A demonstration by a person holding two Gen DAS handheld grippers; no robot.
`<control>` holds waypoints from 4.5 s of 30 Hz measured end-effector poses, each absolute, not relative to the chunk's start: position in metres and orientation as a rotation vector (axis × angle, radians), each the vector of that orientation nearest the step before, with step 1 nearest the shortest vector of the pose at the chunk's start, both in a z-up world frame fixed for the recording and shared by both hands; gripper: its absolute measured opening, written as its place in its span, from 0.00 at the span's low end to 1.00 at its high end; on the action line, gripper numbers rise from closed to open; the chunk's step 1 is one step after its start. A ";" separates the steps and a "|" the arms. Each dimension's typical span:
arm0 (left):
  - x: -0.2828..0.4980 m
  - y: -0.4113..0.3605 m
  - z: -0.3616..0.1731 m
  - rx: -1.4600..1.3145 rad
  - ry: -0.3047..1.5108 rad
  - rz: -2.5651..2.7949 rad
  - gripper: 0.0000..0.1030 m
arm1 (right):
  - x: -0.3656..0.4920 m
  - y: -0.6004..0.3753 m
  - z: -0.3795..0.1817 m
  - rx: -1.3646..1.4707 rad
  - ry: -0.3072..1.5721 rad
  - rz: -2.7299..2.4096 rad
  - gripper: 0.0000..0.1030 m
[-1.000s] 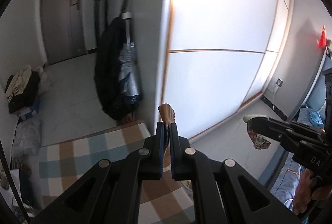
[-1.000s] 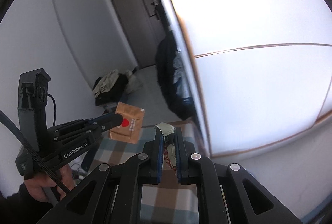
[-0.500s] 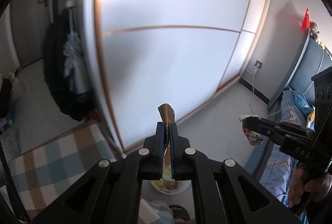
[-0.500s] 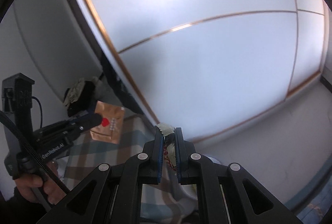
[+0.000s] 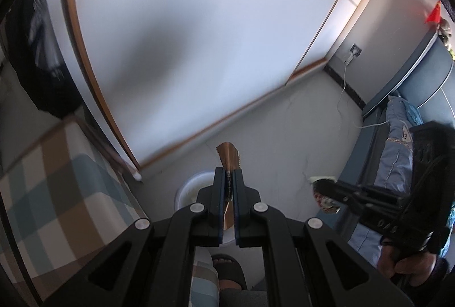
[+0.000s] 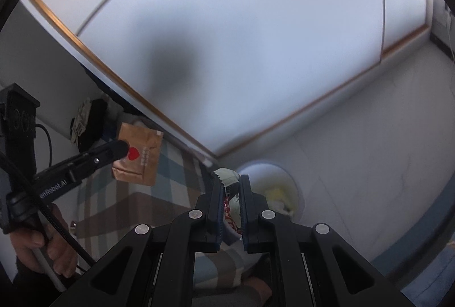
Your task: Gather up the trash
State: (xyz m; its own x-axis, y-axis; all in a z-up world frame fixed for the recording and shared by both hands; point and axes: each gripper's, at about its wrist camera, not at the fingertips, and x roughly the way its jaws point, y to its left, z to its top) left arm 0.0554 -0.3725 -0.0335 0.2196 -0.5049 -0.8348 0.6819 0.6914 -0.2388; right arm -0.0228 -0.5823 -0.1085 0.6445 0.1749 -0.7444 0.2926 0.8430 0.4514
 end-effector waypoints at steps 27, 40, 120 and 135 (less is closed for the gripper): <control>0.077 -0.403 -0.108 0.236 1.332 -0.750 0.01 | 0.003 -0.602 -0.219 0.835 1.026 -0.042 0.53; 0.079 -0.403 -0.125 0.211 1.452 -0.720 0.33 | -0.022 -0.622 -0.214 0.873 1.009 -0.151 0.63; 0.045 -0.359 -0.073 0.171 1.239 -0.639 0.67 | -0.050 -0.604 -0.171 0.806 0.945 -0.184 0.81; 0.046 -0.355 -0.071 0.170 1.245 -0.603 0.67 | -0.051 -0.603 -0.169 0.808 0.948 -0.183 0.81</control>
